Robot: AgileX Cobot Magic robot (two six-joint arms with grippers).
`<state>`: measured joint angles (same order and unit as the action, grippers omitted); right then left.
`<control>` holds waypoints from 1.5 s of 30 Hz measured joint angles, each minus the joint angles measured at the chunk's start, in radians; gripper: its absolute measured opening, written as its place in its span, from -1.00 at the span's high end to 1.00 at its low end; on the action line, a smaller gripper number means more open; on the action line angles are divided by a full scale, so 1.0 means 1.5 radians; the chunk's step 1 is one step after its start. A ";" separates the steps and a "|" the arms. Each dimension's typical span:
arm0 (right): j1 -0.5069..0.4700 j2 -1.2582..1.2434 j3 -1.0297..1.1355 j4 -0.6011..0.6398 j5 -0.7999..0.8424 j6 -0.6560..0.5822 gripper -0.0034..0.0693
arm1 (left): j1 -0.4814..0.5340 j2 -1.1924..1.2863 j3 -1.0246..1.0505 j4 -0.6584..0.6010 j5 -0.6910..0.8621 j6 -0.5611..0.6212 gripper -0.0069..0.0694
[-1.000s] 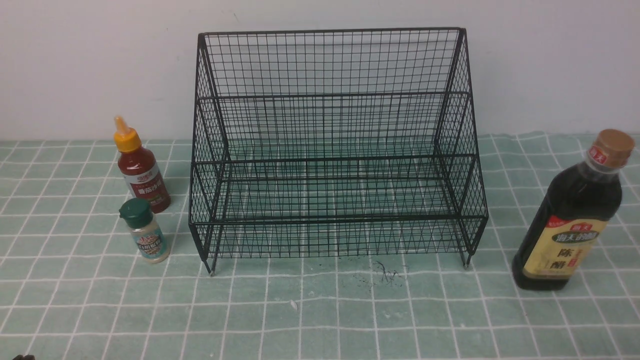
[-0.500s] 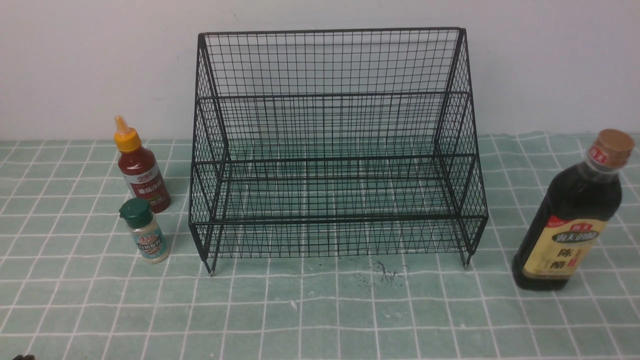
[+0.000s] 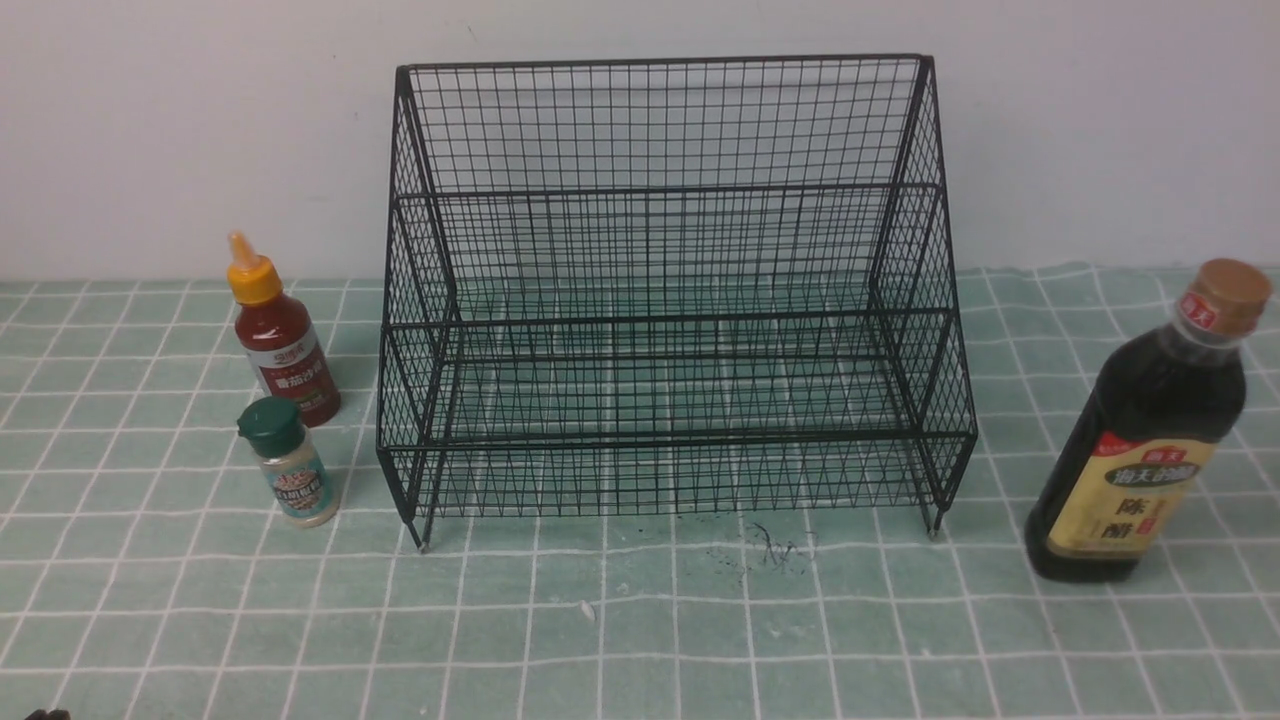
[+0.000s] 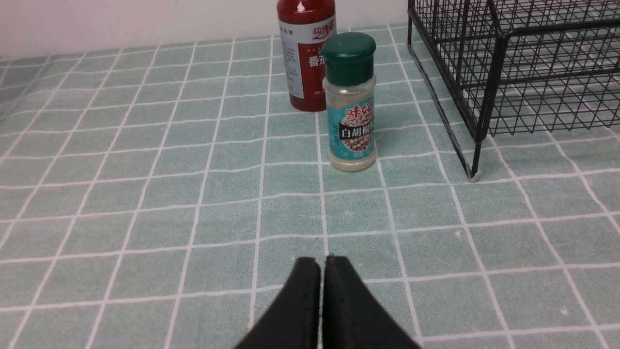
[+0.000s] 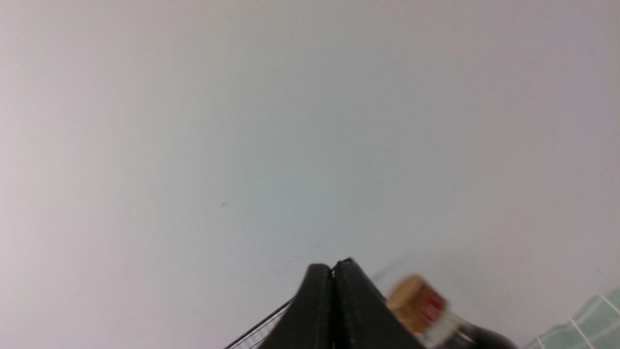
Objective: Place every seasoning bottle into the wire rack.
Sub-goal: Use the right arm to grab the condiment bottle closest to it
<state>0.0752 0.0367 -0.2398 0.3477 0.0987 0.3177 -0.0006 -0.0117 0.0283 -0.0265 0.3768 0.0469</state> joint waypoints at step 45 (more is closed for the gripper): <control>0.005 0.964 -0.751 -0.200 0.734 -0.178 0.00 | 0.000 0.000 0.000 0.000 0.000 0.000 0.83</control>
<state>0.0822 1.4824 -1.3660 0.0481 1.1998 0.0500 -0.0006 -0.0117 0.0283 -0.0265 0.3768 0.0469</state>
